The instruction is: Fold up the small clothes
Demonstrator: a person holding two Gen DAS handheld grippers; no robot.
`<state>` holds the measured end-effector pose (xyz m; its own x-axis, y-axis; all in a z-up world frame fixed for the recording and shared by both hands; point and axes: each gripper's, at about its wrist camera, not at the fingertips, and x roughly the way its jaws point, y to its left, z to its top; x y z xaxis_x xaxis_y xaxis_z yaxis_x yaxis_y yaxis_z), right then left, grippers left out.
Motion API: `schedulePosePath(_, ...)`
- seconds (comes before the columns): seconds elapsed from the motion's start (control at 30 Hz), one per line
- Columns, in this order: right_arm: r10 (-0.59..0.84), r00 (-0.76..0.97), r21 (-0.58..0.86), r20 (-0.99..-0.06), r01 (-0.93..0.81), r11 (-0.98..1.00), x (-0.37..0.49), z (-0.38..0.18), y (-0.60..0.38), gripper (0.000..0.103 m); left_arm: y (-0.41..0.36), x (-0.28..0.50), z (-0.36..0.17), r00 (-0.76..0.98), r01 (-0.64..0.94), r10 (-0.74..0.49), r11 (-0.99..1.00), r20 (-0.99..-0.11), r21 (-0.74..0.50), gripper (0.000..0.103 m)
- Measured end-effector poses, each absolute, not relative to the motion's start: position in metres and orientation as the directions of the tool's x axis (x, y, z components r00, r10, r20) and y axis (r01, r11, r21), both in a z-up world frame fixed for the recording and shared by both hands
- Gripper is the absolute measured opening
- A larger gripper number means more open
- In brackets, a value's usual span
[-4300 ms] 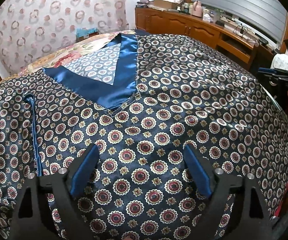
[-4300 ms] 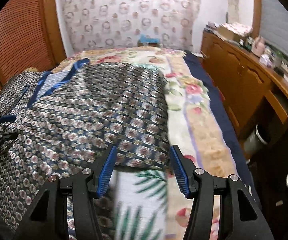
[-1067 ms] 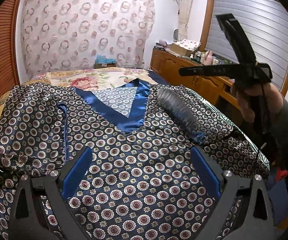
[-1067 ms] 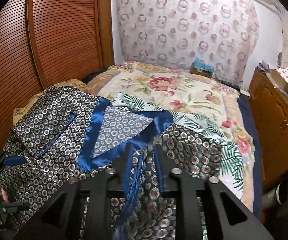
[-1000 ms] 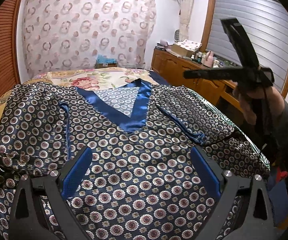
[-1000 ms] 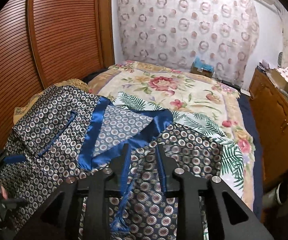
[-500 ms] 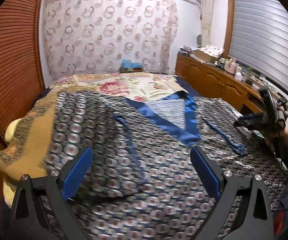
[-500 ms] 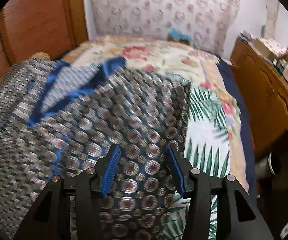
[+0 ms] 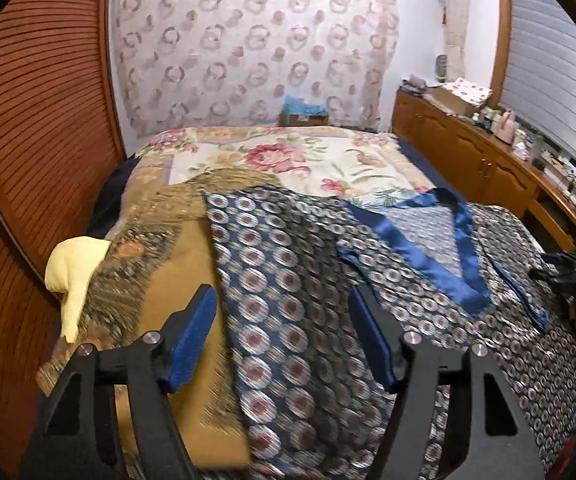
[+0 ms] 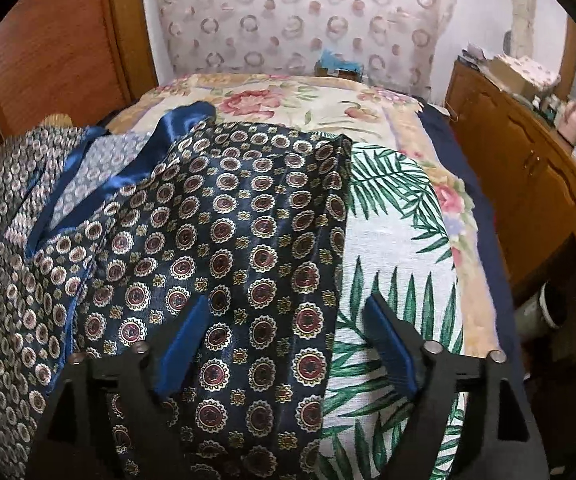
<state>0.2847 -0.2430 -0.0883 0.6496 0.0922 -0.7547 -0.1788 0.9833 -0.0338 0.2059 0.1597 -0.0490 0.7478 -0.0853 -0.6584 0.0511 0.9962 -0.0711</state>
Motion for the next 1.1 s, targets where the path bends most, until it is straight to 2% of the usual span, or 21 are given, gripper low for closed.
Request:
schedulePosePath(0.1,0.098,0.646,-0.024,-0.757,-0.177,0.984,0.287,-0.090,-0.244,0.090,0.171,0.223,-0.053,0.722,0.026,-0.089,0.995,-0.686,-0.101,0.060)
schedulePosePath(0.43,0.094,0.647,-0.029,-0.756,-0.177,0.984,0.286,-0.090,-0.243,0.090,0.187,0.263,-0.062,0.650,-0.017,-0.092,0.991,-0.755,-0.136,0.056)
schedulePosePath(0.5,0.095,0.647,-0.029,-0.756,-0.178,0.984,0.286,-0.090,-0.244,0.090,0.188,0.270,-0.061,0.639,-0.023,-0.088,0.991,-0.764,-0.134,0.046)
schedulePosePath(0.57,0.095,0.648,-0.029,-0.756,-0.178,0.984,0.287,-0.090,-0.244,0.090,0.189,0.275,-0.062,0.630,-0.031,-0.090,0.990,-0.772,-0.140,0.040)
schedulePosePath(0.8,0.091,0.649,-0.034,-0.756,-0.179,0.983,0.286,-0.090,-0.245,0.090,0.190,0.284,-0.062,0.625,-0.032,-0.087,0.990,-0.776,-0.137,0.038)
schedulePosePath(0.83,0.091,0.649,-0.035,-0.755,-0.179,0.983,0.286,-0.090,-0.245,0.090,0.190,0.285,-0.062,0.626,-0.030,-0.084,0.991,-0.775,-0.132,0.035)
schedulePosePath(0.9,0.093,0.648,-0.033,-0.756,-0.179,0.983,0.287,-0.089,-0.246,0.090,0.190,0.287,-0.061,0.629,-0.017,-0.103,0.989,-0.771,-0.146,0.008)
schedulePosePath(0.93,0.092,0.648,-0.034,-0.756,-0.179,0.983,0.286,-0.089,-0.246,0.090,0.189,0.288,-0.060,0.628,-0.015,-0.105,0.989,-0.771,-0.147,0.004)
schedulePosePath(1.1,0.097,0.634,-0.024,-0.767,-0.179,0.984,0.285,-0.086,-0.248,0.090,0.181,0.284,-0.055,0.645,0.011,-0.090,0.994,-0.758,-0.108,0.004)
